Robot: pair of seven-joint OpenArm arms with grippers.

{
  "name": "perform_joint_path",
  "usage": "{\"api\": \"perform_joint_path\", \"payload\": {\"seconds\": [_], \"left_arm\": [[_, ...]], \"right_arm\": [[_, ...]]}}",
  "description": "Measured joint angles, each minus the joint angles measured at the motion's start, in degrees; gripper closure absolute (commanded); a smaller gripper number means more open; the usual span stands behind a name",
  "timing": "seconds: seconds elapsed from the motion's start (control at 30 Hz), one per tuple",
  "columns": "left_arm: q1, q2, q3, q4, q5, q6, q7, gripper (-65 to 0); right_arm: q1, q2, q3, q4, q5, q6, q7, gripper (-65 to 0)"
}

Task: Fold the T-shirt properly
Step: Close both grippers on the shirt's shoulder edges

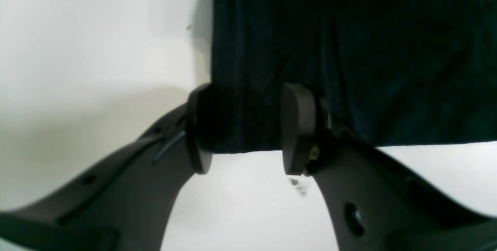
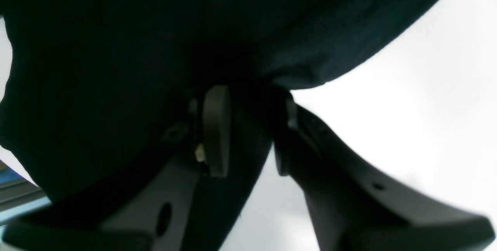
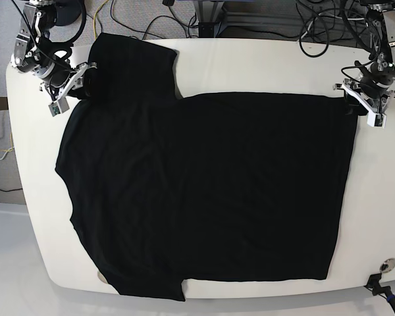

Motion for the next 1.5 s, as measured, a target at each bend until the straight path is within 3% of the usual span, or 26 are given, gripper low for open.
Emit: {"api": "perform_joint_path", "payload": {"seconds": [0.23,0.37,0.4,0.47,0.57,1.07,1.5], "left_arm": [[-0.28,0.39,-0.22,-0.11,-2.03,-1.05,0.96,-23.7],[-0.55,-0.11,-0.22,-0.26,-4.48,-5.40,1.73,-19.0],[-0.59,-0.31,-0.22,-0.35,-4.55,-5.42,1.57,-24.5],[-0.96,-1.09,-0.20,-0.37,-4.63,-7.56,1.77,-24.7],[-0.90,-1.03,-0.22,-0.79,-4.37,-5.03,1.68,-24.8],[-3.26,-5.38,-0.85,-7.21,-9.66,-5.55,3.96,-23.8],[-3.87,-4.96,-5.44,-7.43,-10.34,-5.20,5.38,-23.8]], "right_arm": [[0.00,0.02,-0.22,0.00,0.04,-0.20,0.11,-17.3],[0.02,0.00,-0.22,-0.02,0.09,-0.44,0.09,-17.6],[0.00,0.00,-0.22,-0.02,0.07,-0.55,0.07,-17.7],[0.13,-0.02,-0.22,0.07,0.15,-0.59,0.00,-17.6],[0.15,-0.72,0.20,-0.07,0.04,-0.59,0.00,-17.5],[0.31,-0.83,0.11,-0.04,0.07,-0.59,-0.17,-17.3],[0.31,-1.03,0.24,-0.04,0.11,-0.59,-0.35,-17.5]]}}
